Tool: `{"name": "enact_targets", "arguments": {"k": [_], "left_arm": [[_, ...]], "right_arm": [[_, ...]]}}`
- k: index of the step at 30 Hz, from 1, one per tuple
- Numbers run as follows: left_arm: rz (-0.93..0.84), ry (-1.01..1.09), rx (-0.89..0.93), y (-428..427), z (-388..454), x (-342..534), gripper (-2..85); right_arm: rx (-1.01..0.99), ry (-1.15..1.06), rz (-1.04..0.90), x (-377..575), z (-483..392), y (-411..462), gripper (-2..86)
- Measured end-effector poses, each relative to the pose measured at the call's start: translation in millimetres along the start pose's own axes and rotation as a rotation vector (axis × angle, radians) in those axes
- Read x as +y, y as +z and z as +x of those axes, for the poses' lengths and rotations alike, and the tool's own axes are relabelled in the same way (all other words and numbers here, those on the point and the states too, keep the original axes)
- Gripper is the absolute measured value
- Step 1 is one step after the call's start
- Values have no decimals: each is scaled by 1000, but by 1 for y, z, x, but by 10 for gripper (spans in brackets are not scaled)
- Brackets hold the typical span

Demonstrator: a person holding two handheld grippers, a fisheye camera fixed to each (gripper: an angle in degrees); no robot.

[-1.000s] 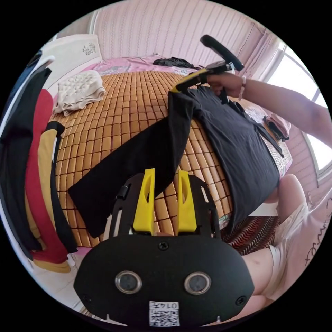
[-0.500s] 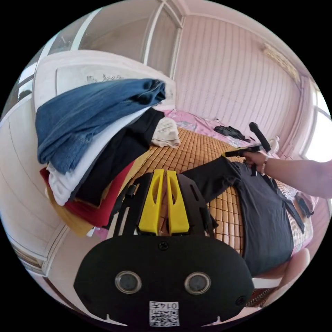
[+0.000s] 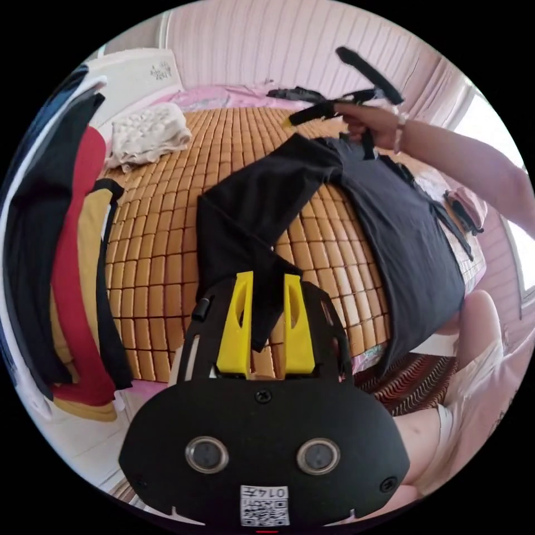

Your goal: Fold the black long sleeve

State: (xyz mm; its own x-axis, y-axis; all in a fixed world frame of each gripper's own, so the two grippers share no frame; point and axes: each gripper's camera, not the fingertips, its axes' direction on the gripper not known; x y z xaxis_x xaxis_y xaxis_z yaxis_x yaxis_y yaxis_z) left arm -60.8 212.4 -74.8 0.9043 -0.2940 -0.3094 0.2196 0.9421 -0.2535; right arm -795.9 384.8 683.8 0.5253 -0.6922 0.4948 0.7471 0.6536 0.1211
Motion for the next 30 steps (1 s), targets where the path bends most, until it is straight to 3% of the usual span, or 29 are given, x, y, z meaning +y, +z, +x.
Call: {"name": "enact_targets", "arguments": {"k": [3,8,11,13,25,28,30], "left_arm": [[2,-72,-6,-6,-16,7,-2],[336,-472,-175,-59,-67,62,-9],[479,-617,-312,-79,-76,89,-8],[527,-636,-296,-82,-79,100,-4],[423,-646,-167,-56,-99,118,51],[422,-653,-127,-47,-101,117,59],[423,-651,-84,-39,-103,115,72]], "right_arm": [[-83,-17,3,6,-15,-17,11],[-262,-63,-36,7,-52,-28,43],[-321,-119,-59,1,-87,-25,62],[-344,-171,-95,-8,-120,-21,73],[-243,-626,-142,-53,-308,-29,83],[-252,-681,-266,-51,-332,-15,72],[-275,-706,-192,-48,-329,-30,44]]}}
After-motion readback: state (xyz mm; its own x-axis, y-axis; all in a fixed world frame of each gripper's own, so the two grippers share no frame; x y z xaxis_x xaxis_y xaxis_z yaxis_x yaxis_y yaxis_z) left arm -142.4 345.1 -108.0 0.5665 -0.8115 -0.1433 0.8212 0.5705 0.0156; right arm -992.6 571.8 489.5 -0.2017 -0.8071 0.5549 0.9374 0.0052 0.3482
